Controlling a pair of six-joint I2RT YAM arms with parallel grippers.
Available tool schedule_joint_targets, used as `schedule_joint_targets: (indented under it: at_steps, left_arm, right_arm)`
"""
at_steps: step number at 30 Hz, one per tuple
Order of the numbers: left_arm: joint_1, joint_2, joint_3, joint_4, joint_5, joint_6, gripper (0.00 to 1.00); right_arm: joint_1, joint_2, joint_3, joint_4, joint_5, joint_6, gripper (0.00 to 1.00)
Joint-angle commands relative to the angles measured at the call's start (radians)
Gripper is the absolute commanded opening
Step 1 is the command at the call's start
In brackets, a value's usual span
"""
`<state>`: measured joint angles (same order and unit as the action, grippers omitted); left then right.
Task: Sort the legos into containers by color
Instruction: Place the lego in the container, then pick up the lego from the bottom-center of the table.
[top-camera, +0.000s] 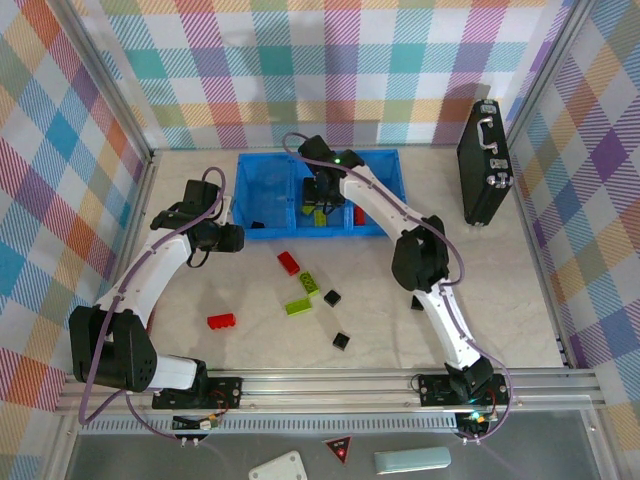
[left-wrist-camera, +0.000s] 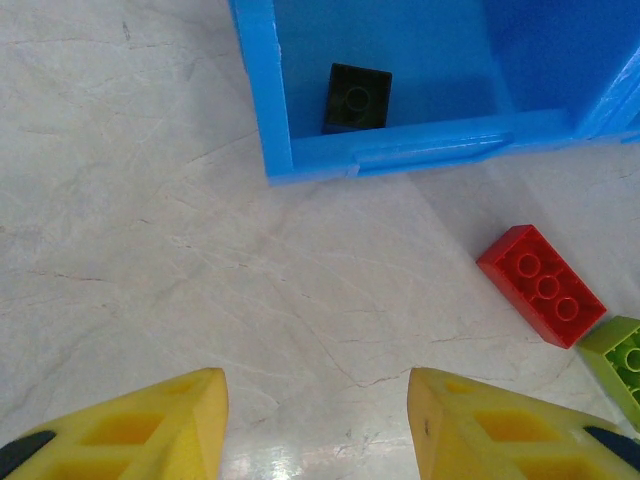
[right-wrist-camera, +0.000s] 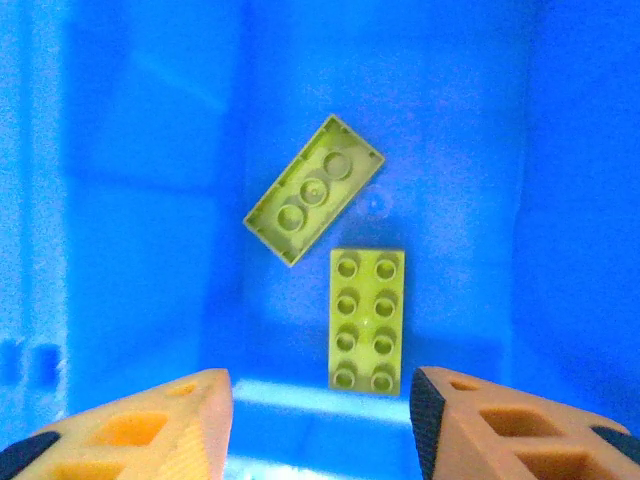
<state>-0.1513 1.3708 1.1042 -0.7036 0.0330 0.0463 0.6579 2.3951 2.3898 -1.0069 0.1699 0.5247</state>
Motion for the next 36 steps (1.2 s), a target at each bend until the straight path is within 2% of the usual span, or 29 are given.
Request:
schedule_joint_targets:
  at_steps: [1,15,27,36]
  left_arm:
    - [0.012,-0.018,0.026,-0.004,-0.016,0.016,0.5]
    - [0.011,-0.014,0.025,-0.009,-0.036,0.018,0.5]
    - [0.012,-0.001,0.026,-0.01,-0.038,0.018,0.5]
    - [0.012,-0.001,0.028,-0.016,-0.041,0.019,0.51]
  right_arm:
    - [0.013,-0.091,-0.041,-0.06,-0.037,-0.041,0.52]
    - [0.062,-0.32,-0.385,-0.08,-0.063,-0.085,0.52]
    - [0.166,-0.475,-0.729,0.023,-0.078,0.027,0.52]
    - [0.223,-0.514,-0.878,0.073,-0.092,0.084,0.52]
